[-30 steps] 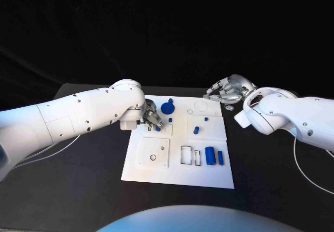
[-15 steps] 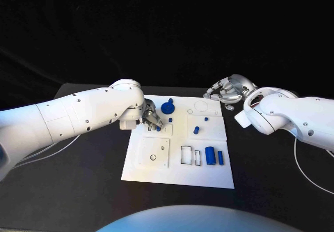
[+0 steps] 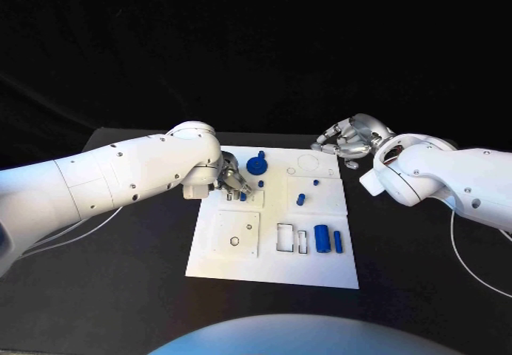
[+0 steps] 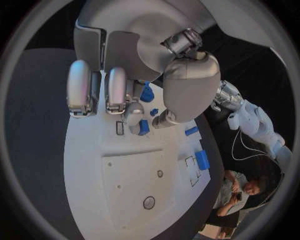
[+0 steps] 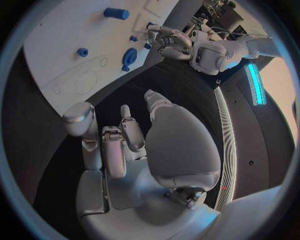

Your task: Assemble the parts on the task board

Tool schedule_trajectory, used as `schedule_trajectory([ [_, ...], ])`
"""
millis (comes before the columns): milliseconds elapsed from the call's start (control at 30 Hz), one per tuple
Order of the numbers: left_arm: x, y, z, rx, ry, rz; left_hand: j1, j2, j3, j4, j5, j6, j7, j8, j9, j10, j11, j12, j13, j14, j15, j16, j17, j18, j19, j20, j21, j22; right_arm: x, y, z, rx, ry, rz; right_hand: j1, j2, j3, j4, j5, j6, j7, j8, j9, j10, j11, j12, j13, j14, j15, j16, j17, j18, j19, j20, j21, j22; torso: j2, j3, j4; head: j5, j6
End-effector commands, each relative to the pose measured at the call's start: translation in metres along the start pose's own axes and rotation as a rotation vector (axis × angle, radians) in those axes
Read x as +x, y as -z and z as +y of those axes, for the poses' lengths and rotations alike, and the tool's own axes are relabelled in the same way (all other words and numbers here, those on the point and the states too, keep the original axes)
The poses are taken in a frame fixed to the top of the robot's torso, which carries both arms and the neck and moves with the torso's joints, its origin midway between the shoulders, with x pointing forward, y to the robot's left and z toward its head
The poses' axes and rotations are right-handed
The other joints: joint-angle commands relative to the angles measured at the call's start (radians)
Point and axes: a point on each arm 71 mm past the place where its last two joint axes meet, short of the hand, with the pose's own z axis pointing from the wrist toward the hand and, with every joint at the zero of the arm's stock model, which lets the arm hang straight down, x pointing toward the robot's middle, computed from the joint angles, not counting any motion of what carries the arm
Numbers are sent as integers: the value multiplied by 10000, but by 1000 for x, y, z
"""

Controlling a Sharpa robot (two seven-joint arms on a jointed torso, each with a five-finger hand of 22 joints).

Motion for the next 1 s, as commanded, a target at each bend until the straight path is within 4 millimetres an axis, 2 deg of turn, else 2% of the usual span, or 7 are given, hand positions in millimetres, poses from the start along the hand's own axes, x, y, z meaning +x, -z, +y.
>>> schedule_trajectory([
  [33, 0, 3, -2, 277, 290, -141, 11, -39, -70, -25, 0, 42, 38, -46, -15, 25, -8, 45, 15, 1030, -14, 15, 2594, -179, 748, -25, -30, 2277, 0, 0, 0, -95, 31, 21, -107, 7, -68, 5, 2, -49, 3, 64, 13, -3, 1, -28, -3, 880, -55, -47, 1983, 181, -40, -29, -62, -11, -3, -5, -8, -4, 20],
  [100, -1, 5, 0, 354, 430, -222, 234, -4, -136, -44, 279, -72, 61, -100, -37, -11, -26, 23, -16, 1032, -28, 19, 2601, -176, 742, -33, -39, 2270, 0, 0, -1, -78, 32, 8, -130, 13, -83, 6, 11, -52, 3, 67, 18, -2, 0, -28, -3, 881, -55, -46, 1986, 180, -36, -30, -59, -7, -8, -2, 5, -21, 34],
  [500, -29, 33, 11, 718, 1233, -715, 611, -48, -379, -22, 605, -393, 178, -442, -257, -186, 69, -80, -168, 1023, 45, -3, 2560, -156, 689, 12, -99, 2212, -4, 2, -6, 65, 48, -83, -130, 13, -83, 6, 11, -52, 3, 67, 18, -2, 0, -28, -3, 881, -55, -46, 1986, 180, -36, -30, -59, -7, -10, 5, 12, -38, 179],
  [533, -32, 36, 12, 745, 1282, -720, 722, -35, -393, -19, 836, -454, 206, -527, -320, -241, 94, -118, -219, 1017, 65, -17, 2534, -148, 670, 29, -120, 2190, -5, 2, -6, 78, 50, -81, -130, 13, -83, 6, 11, -52, 3, 67, 18, -2, 0, -28, -3, 881, -55, -46, 1986, 180, -36, -30, -59, -7, -10, 7, 12, -38, 179],
  [567, -35, 38, 13, 760, 1307, -733, 860, -45, -517, 9, 1533, -479, 255, -642, -429, -314, 132, -159, -278, 1014, 108, -24, 2521, -145, 661, 62, -132, 2184, -5, 2, -6, 91, 52, -79, -148, 18, -96, 4, 21, -54, 2, 70, 23, 9, -1, -16, 11, 883, -56, -44, 1992, 174, -24, -30, -36, 14, -6, 5, 8, -41, 181],
  [900, -62, 36, 23, 453, 874, -961, 1055, -59, -750, -6, 1530, -550, 299, -771, -555, -525, 176, -357, -555, 999, 141, -57, 2462, -115, 585, 107, -218, 2097, -5, 1, -7, 150, 65, -65, -143, 13, -100, -5, 24, -55, 1, 72, 25, 7, -2, -19, 7, 885, -56, -41, 1998, 173, -21, -31, -31, 18, 15, -5, 1, -6, 246],
  [1000, -68, 31, 26, 299, 837, -947, 1108, -43, -858, 22, 1344, -544, 322, -805, -605, -541, 197, -355, -551, 1001, 160, -53, 2469, -114, 583, 125, -223, 2097, -4, 1, -7, 171, 71, -55, -129, 7, -107, -19, 28, -56, -1, 76, 30, 7, -4, -19, 6, 883, -57, -44, 1992, 174, -20, -31, -35, 17, 16, -11, 4, 2, 252],
])
